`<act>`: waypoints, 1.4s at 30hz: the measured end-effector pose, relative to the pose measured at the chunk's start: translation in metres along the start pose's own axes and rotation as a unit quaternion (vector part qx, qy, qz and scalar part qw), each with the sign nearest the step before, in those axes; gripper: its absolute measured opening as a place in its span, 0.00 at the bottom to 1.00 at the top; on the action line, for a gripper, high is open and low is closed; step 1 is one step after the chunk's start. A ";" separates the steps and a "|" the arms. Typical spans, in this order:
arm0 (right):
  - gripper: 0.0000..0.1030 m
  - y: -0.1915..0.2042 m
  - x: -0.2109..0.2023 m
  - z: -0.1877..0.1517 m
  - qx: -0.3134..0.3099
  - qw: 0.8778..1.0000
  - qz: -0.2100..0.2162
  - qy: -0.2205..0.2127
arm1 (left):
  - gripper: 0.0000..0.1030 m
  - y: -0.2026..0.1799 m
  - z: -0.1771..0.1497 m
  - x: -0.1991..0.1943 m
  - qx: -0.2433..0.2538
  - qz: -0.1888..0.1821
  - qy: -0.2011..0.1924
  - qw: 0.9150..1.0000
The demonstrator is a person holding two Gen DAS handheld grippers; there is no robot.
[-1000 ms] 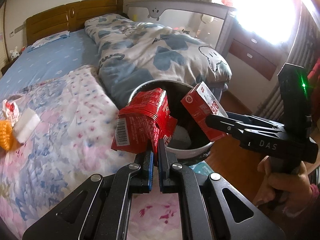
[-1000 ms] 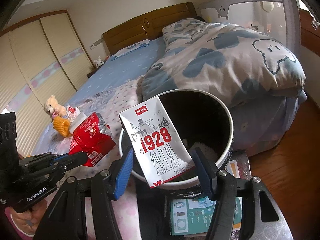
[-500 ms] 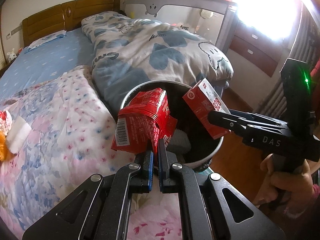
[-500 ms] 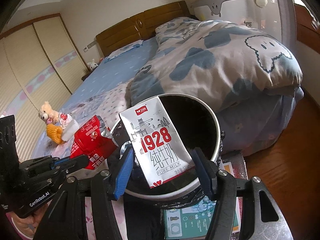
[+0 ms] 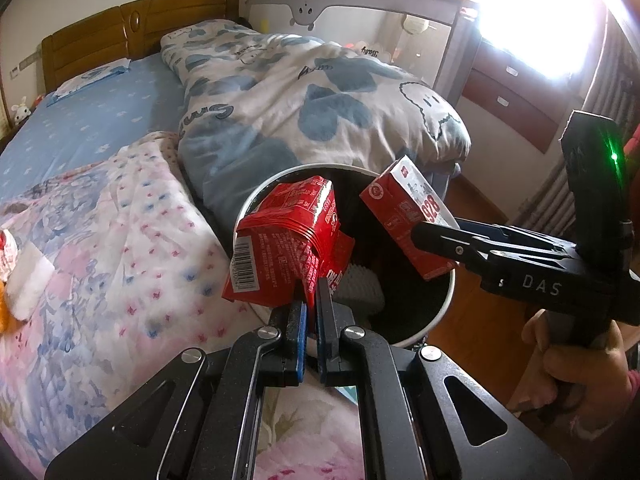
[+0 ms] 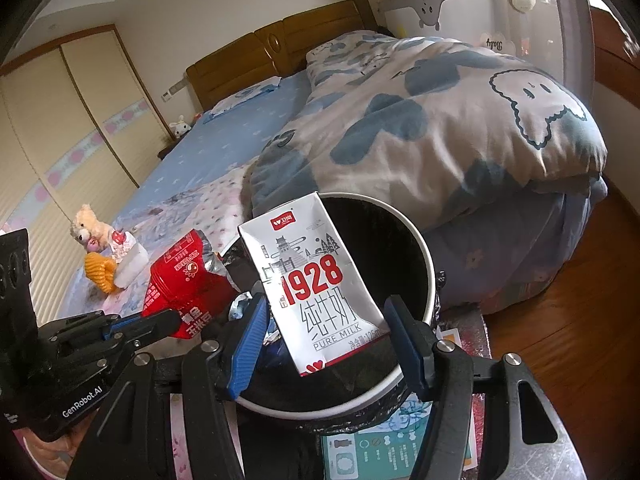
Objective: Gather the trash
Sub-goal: 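Open both tools to drop the red bag and milk carton into the bin, then grasp the orange foam net with the left tool while the right tool grasps the white foam block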
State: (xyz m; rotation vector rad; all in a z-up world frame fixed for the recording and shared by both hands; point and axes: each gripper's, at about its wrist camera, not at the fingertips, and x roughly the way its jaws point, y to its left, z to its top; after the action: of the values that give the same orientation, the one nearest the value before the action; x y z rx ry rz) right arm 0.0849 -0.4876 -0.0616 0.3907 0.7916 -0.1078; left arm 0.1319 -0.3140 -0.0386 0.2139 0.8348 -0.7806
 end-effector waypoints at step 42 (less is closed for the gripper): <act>0.79 0.017 0.000 -0.001 0.045 0.998 0.030 -0.012 | 0.56 0.055 -0.039 -0.029 -0.082 0.027 -0.012 0.996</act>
State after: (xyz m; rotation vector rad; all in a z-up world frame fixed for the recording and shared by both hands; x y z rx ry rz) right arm 0.0876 -0.4716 -0.0571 0.4978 0.7532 -0.0918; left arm 0.1349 -0.2419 -0.0499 0.0814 0.8631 -0.6600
